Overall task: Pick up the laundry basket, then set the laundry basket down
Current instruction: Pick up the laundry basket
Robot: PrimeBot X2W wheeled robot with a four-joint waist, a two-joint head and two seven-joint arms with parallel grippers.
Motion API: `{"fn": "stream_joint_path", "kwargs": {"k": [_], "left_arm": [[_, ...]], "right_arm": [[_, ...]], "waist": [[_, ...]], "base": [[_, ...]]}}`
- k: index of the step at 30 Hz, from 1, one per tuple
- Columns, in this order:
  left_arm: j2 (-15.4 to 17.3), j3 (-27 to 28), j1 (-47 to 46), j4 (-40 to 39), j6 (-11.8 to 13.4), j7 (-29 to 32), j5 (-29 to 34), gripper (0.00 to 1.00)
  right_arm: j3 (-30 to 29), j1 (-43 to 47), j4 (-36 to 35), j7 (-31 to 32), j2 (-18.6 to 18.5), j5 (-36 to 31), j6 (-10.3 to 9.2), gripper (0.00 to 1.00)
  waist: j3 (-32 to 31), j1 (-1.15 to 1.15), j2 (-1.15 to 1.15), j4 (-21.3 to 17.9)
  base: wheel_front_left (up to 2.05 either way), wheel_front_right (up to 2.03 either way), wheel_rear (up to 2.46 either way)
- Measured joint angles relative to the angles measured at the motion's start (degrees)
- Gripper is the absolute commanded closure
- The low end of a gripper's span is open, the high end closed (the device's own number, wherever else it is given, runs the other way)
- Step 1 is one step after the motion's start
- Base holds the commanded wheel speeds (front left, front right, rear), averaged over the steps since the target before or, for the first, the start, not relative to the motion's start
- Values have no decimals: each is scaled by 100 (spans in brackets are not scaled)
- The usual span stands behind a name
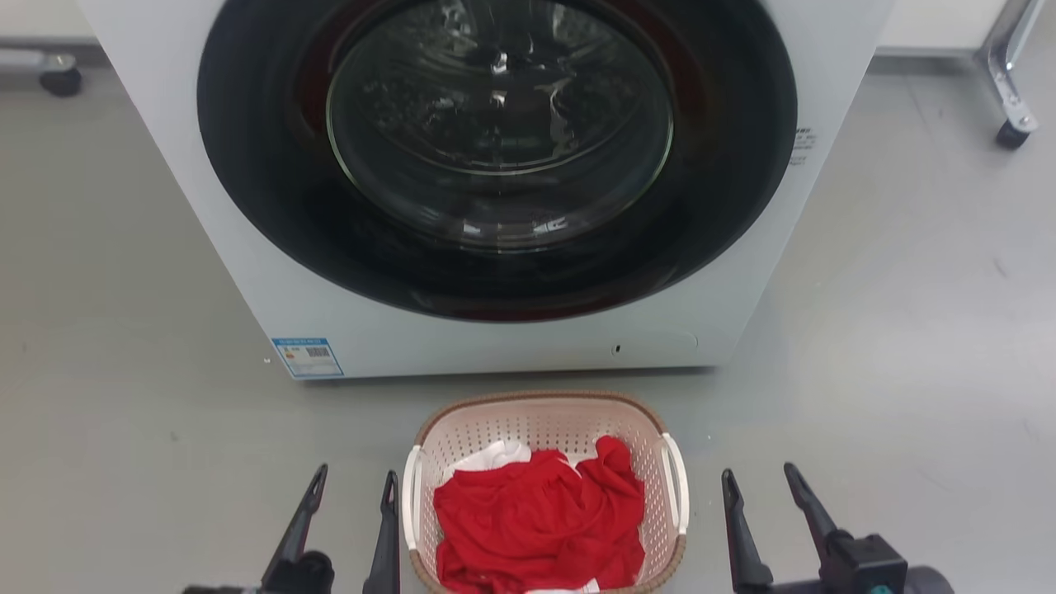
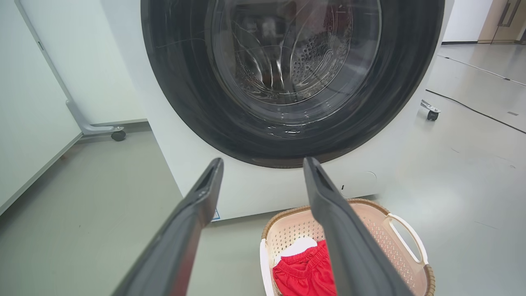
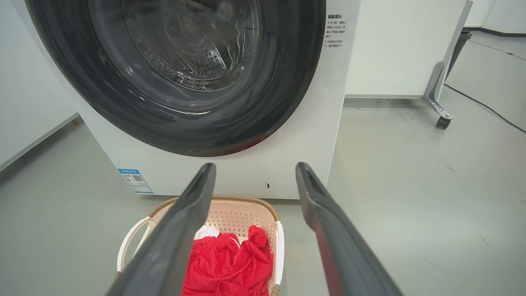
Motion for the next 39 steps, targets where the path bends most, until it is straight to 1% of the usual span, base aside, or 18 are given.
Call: {"fn": "stream_joint_path", "kwargs": {"k": [4, 6, 12, 13, 15, 17, 21, 22, 27, 28, 32, 39], "left_arm": [[-27, 37, -342, 103, -7, 0, 0, 0], [-34, 59, -514, 181, -51, 0, 0, 0], [-51, 101, -1049, 506, -59, -1, -1, 0], [-52, 105, -1141, 581, -104, -1, -2, 0], [-56, 113, -1316, 733, -110, -1, -2, 0], [-56, 127, -1482, 888, -158, 0, -3, 0], [-59, 180, -1841, 1160, -162, 9, -12, 0], [-69, 205, -2042, 1295, -202, 13, -33, 0], [-103, 263, -2531, 1626, -208, 65, -92, 0], [-103, 263, -2531, 1626, -208, 65, -92, 0], [-151, 280, -3002, 2011, -210, 109, -224, 0], [-185, 300, -3399, 2573, -252, 111, -315, 0]], "right_arm": [[-49, -318, 54, 0, -1, 0, 9, 0], [-75, -491, 105, -1, -2, 0, 35, 0], [-175, -1042, 388, -1, -4, 24, 96, 0], [-183, -1123, 448, -1, -7, 26, 101, 0], [-202, -1291, 575, -1, -8, 34, 111, 0], [-214, -1468, 686, -1, -8, 35, 154, 0], [-252, -1853, 934, -1, -10, 36, 202, 0], [-276, -2037, 1053, -1, -11, 43, 203, 0], [-365, -2502, 1379, -2, -16, 58, 253, 0], [-365, -2502, 1379, -2, -16, 58, 253, 0], [-427, -2932, 1758, -2, -35, 59, 260, 0], [-414, -3363, 2296, -2, -37, 60, 287, 0]], "waist": [[291, 0, 0, 1], [446, 0, 0, 2], [931, 1, 0, 2], [1012, 1, 0, 1], [1179, 1, 0, -1], [1346, 1, 1, -4], [1682, 1, 1, -13], [1852, 1, 1, -19], [2279, 1, 1, -32], [2279, 1, 1, -32], [2695, 1, 1, -28], [3195, 1, 1, 12]], "base": [[0, 0, 0], [0, 0, 0], [0, 0, 0], [0, 0, 0], [0, 0, 0], [0, 0, 0], [0, 0, 0], [0, 0, 0], [0, 0, 0], [0, 0, 0], [0, 0, 0], [0, 0, 0]]}}
